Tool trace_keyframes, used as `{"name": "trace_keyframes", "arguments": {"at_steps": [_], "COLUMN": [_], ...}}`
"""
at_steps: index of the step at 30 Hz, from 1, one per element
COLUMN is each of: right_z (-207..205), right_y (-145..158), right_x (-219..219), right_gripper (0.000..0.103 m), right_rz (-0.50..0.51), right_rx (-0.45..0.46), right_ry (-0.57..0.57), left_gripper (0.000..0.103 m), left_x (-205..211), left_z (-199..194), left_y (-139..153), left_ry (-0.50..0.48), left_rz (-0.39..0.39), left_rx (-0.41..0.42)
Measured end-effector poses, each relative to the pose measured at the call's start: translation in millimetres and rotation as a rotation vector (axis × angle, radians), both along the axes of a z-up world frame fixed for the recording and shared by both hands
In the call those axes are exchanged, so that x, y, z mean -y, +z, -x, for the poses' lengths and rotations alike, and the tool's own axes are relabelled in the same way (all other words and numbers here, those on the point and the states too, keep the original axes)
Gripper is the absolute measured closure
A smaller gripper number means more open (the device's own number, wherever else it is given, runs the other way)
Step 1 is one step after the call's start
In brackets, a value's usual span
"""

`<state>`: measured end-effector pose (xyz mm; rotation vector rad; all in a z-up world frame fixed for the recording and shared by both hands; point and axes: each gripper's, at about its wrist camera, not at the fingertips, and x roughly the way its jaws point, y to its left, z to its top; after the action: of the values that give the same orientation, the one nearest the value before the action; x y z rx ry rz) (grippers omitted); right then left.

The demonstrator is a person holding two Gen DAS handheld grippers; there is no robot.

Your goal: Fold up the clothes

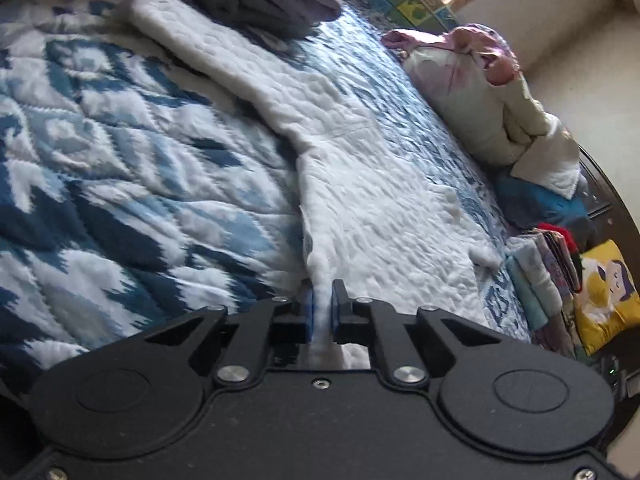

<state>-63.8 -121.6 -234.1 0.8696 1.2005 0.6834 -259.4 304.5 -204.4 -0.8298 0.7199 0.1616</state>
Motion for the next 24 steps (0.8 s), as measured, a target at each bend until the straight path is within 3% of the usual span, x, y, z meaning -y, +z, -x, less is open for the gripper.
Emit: {"name": "trace_keyframes", "arguments": {"at_steps": [1,2,3,5,6,7,8,9,10,11,14,15,16,18,21,24], "right_z": [1.5,4.2,7.5,14.7,18.3,21.0,23.2,25.4,24.6,21.8,18.8,21.1,23.0,22.4,22.4,23.3], "right_y": [-4.5,-6.4,-6.9,0.4,5.9,10.0,11.1,11.0,8.3,0.7,-22.9,-27.8,-31.2,-42.4,-44.2,-20.9], "right_x": [-1.6,-1.7,-1.1,-2.9,-6.7,-12.6,-18.7,-24.6,-28.2,-27.5,-15.4,-13.1,-14.1,-17.5,-8.8,-0.5], "right_gripper": [0.076,0.062,0.056,0.044,0.043,0.045,0.05,0.055,0.077,0.091,0.091,0.091,0.091,0.084,0.08,0.071], "right_rz": [0.068,0.099,0.11,0.138,0.174,0.22,0.251,0.275,0.266,0.2,-0.127,-0.229,-0.263,-0.164,-0.075,0.036], "right_rx": [-0.005,0.0,0.009,0.06,0.1,0.139,0.164,0.183,0.181,0.13,-0.036,-0.052,-0.06,-0.116,-0.122,-0.022], "right_ry": [0.011,0.014,0.014,0.022,0.031,0.044,0.054,0.062,0.067,0.055,-0.024,-0.03,-0.013,0.015,0.01,0.015], "left_gripper": [0.093,0.079,0.067,0.052,0.05,0.051,0.06,0.095,0.098,0.098,0.098,0.098,0.098,0.091,0.072,0.069], "left_x": [1.1,2.5,4.0,6.9,9.7,12.8,16.7,19.1,21.0,19.6,5.4,3.1,1.5,-1.7,4.5,17.4], "left_z": [-0.3,-0.4,-0.6,-0.8,-1.8,-3.1,-2.4,-2.5,-2.9,0.4,14.9,15.4,14.8,13.8,13.4,11.5], "left_y": [-1.6,-2.9,-4.1,-6.7,-6.7,-6.5,-5.8,-6.2,-6.7,-5.6,-1.1,-4.3,-8.5,-16.9,-15.0,-1.6], "left_ry": [-0.004,-0.008,-0.011,-0.019,-0.02,-0.021,-0.021,-0.027,-0.034,-0.031,0.002,0.007,0.01,0.016,0.003,-0.002], "left_rz": [0.0,-0.001,-0.001,-0.003,-0.012,-0.024,-0.048,-0.053,-0.053,-0.014,0.125,0.12,0.104,0.071,0.016,-0.111], "left_rx": [-0.008,-0.013,-0.019,-0.031,-0.034,-0.037,-0.039,-0.039,-0.038,-0.008,0.084,0.058,0.021,-0.052,-0.045,-0.003]}}
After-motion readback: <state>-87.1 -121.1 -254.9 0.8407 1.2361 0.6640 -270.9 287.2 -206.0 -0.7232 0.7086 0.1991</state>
